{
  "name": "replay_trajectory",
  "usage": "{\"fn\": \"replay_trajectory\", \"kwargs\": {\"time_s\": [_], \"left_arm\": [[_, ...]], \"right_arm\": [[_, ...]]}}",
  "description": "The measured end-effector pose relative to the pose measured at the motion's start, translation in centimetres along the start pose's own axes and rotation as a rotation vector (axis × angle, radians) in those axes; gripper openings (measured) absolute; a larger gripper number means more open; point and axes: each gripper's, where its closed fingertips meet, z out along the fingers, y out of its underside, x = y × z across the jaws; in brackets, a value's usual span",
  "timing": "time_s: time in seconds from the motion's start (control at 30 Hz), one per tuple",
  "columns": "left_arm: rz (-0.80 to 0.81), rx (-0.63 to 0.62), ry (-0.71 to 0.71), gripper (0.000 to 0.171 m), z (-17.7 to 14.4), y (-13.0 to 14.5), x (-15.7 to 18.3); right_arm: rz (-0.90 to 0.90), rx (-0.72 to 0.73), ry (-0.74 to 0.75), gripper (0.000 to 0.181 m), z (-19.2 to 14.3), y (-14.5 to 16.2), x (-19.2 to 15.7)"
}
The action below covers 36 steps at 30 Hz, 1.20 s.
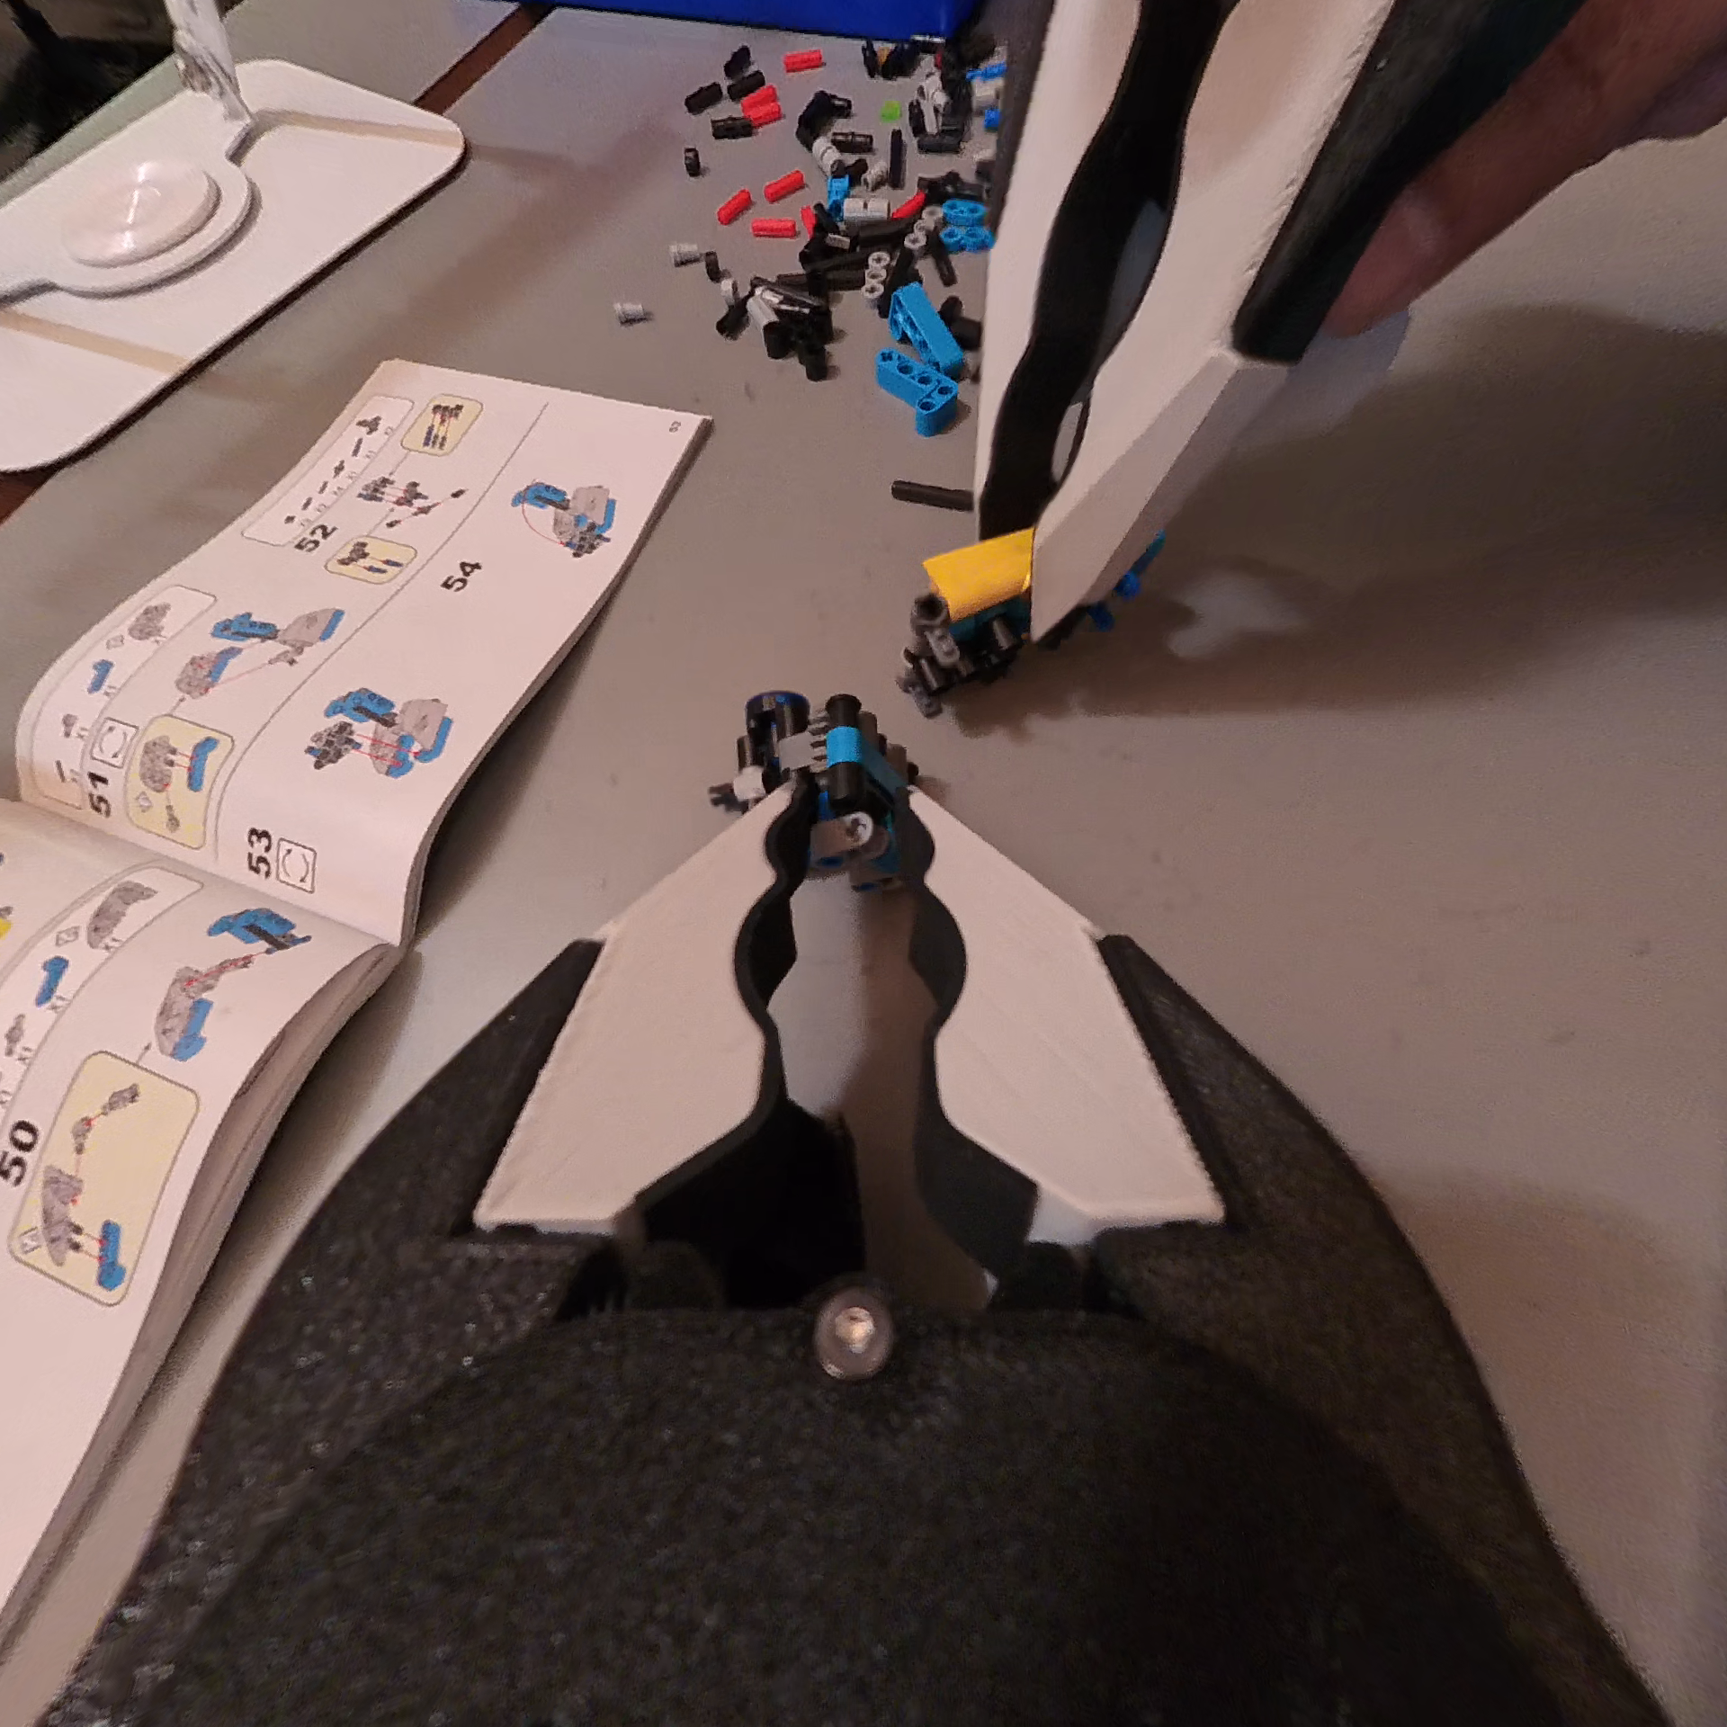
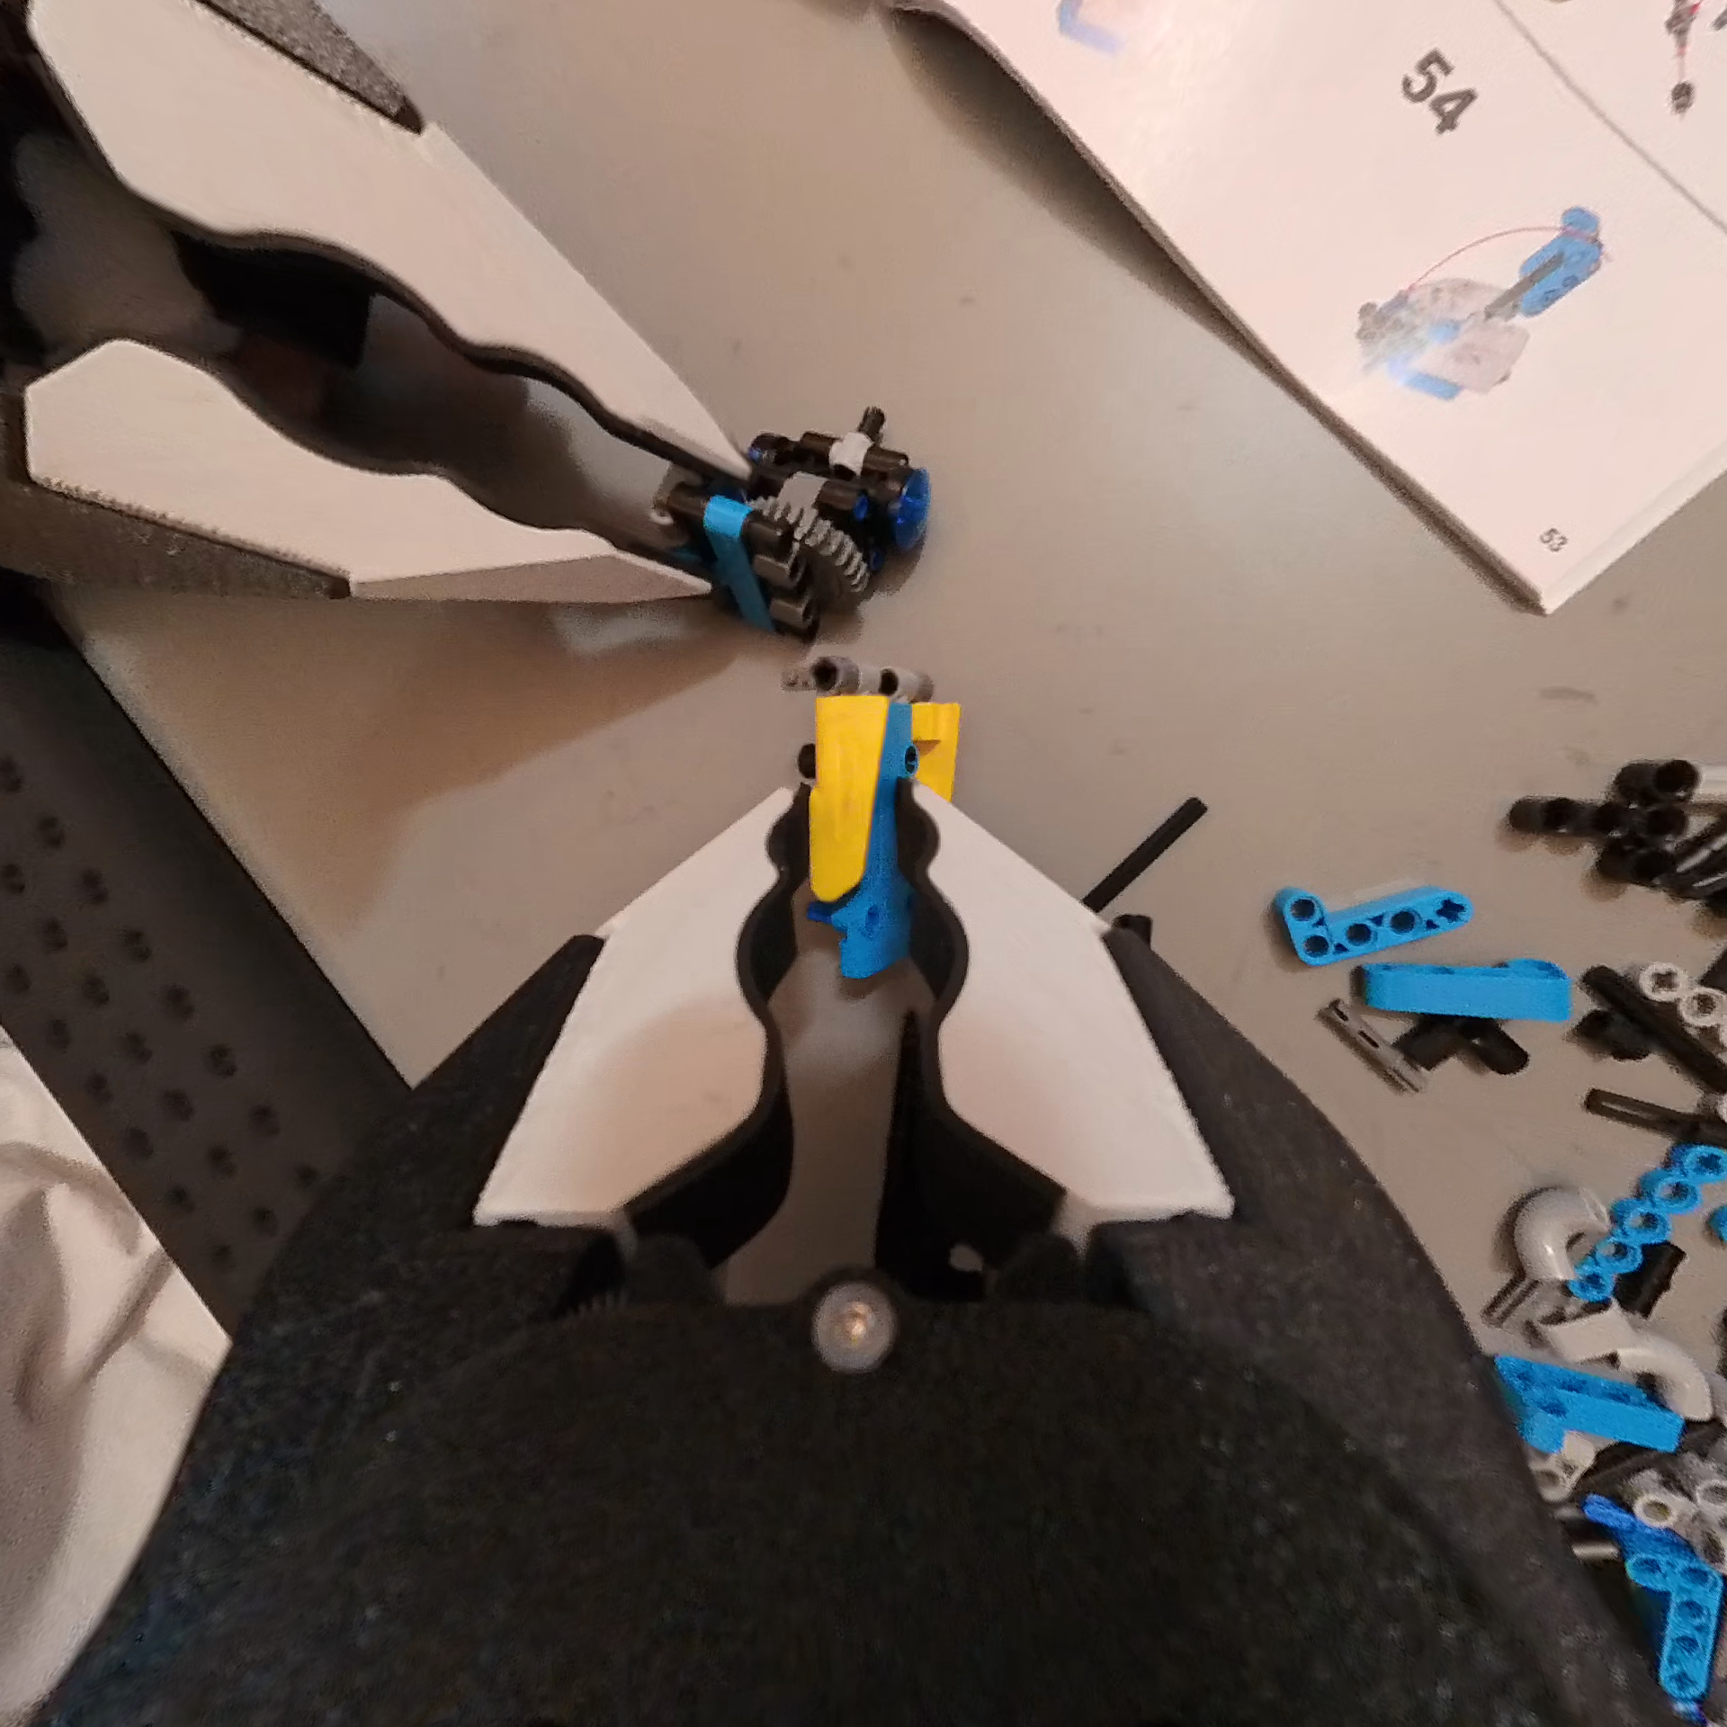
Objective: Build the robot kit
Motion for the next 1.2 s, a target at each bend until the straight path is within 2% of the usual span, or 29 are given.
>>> {"fn": "replay_trajectory", "kwargs": {"time_s": [0.1,0.23,0.37,0.5,0.6,0.73,1.0,1.2], "left_arm": [[0.09,0.009,-0.021,0.016,0.0,-0.2,0.7],[0.19,0.02,-0.087,0.016,0.0,-0.3,0.6],[0.247,0.023,-0.133,0.016,0.1,-0.4,0.6],[0.298,0.019,-0.194,0.016,0.2,-0.5,0.3],[0.265,0.018,-0.183,0.015,0.3,-0.5,0.1],[0.25,0.017,-0.176,0.016,0.3,-0.5,0.0],[0.242,0.017,-0.171,0.016,0.3,-0.5,0.0],[0.306,0.028,-0.191,0.015,0.4,-0.7,0.4]], "right_arm": [[0.003,0.053,-0.002,0.016,0.4,-0.7,0.2],[0.096,0.095,-0.129,0.013,0.7,-0.9,-0.7],[0.181,0.119,-0.188,0.014,0.7,-1.0,-0.7],[0.12,0.117,-0.152,0.02,1.0,-1.4,-1.4],[0.084,0.151,-0.1,0.024,1.1,-1.9,-0.9],[0.104,0.215,-0.137,0.027,0.8,-2.7,-0.9],[0.05,0.262,-0.072,0.021,0.7,-3.0,-0.3],[0.044,0.283,-0.009,0.013,0.4,-3.3,-0.1]]}}
